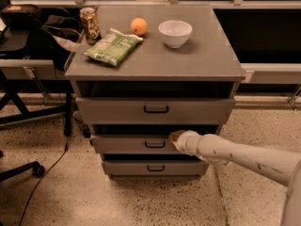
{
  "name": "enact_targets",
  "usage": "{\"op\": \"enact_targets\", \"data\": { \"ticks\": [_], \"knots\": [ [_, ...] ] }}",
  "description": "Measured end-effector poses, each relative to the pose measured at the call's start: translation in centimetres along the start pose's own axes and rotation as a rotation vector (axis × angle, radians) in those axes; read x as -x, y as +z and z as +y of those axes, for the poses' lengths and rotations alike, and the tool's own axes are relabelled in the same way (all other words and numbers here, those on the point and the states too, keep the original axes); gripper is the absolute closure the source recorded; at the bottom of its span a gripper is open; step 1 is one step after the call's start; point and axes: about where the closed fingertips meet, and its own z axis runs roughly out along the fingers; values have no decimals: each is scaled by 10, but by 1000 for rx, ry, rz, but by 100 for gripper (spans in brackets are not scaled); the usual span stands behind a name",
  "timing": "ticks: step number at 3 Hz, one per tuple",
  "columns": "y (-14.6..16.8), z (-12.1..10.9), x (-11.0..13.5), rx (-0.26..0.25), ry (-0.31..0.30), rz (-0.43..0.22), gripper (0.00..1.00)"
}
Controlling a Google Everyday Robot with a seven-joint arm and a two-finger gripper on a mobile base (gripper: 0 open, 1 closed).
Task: Open middle drawer
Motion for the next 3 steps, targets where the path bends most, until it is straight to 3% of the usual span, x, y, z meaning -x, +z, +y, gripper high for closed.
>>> {"op": "enact_targets", "data": {
  "ticks": [3],
  "knots": [
    [15,-8,7,-131,58,35,100]
  ]
}}
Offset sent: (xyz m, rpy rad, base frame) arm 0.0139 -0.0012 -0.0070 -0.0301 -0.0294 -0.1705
